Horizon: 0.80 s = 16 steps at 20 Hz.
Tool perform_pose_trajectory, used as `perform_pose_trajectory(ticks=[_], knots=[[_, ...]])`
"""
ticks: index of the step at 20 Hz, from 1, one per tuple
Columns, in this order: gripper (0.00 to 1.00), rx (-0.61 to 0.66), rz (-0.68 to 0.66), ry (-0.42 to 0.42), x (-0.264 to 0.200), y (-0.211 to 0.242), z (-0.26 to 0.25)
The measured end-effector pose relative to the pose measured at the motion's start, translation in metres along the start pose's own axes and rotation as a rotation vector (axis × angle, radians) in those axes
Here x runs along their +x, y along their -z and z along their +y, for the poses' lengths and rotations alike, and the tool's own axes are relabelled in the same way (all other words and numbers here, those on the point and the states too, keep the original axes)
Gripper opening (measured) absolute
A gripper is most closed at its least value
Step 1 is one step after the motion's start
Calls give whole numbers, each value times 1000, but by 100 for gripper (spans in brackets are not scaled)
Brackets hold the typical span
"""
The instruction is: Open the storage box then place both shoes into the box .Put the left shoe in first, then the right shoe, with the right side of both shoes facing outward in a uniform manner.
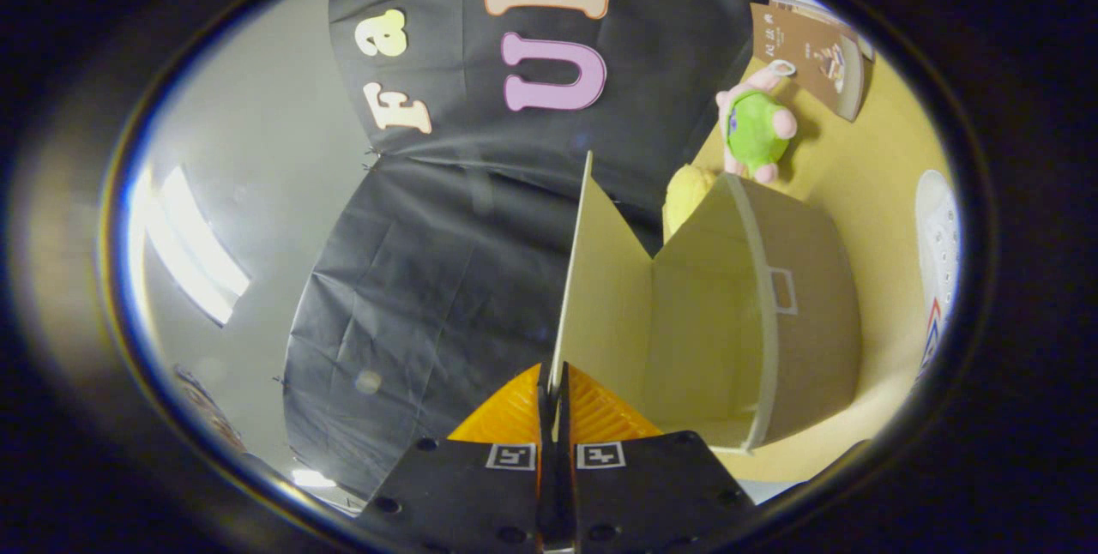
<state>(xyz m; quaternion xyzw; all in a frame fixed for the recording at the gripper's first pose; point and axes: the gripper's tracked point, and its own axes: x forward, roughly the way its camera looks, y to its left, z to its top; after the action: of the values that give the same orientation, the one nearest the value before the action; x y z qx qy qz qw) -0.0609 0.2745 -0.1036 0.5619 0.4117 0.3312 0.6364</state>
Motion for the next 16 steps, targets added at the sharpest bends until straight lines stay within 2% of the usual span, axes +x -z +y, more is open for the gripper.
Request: perform_pose_trajectory(ticks=[5, 8, 16], knots=[[4, -61, 18, 11, 44, 3, 42], [4, -113, 33, 14, 72, 22, 59], [4, -236, 79, 34, 137, 66, 76]])
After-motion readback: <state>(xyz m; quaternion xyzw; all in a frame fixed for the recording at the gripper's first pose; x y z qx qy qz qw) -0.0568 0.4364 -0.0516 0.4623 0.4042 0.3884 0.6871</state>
